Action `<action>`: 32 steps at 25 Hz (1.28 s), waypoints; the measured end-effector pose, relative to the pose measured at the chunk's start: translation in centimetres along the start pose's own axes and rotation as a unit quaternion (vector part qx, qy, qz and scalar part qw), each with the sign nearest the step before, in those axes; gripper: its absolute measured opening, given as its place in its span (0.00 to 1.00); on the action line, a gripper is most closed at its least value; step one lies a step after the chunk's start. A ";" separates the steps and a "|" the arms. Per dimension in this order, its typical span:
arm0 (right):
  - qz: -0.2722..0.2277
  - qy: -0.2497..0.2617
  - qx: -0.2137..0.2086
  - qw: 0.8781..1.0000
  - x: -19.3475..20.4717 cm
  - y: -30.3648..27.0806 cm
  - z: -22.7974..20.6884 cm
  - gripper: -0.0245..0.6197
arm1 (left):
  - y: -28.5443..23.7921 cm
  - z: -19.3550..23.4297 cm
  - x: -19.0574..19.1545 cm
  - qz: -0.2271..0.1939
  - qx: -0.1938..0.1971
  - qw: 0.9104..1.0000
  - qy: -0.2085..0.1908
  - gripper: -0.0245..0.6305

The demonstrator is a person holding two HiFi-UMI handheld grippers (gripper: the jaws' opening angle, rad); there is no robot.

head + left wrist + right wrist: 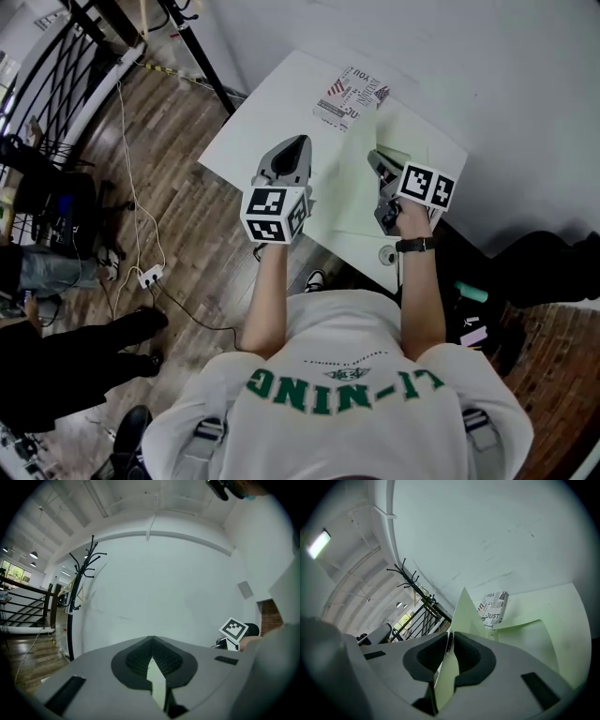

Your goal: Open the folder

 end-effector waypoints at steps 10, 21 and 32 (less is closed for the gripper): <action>0.014 -0.020 -0.039 0.999 1.0 -5.0 3.4 0.17 | 2.4 3.0 0.0 -0.008 -0.030 0.999 0.003 0.06; 0.077 0.010 -0.059 0.995 3.6 -13.0 7.0 0.20 | 5.4 6.9 1.1 -0.005 -0.085 0.996 0.022 0.06; 0.161 0.068 -0.011 0.985 9.2 -23.1 8.8 0.19 | 7.3 11.2 4.7 0.015 -0.148 0.987 0.059 0.06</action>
Point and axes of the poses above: the fingertips, and each gripper's own axes: y backward along the fingers, z to its left, x out of its underside, the point moved 6 cm from there along y, backward along the fingers, and after that the axes turned 2 degrees about z, right-handed, at the moved point
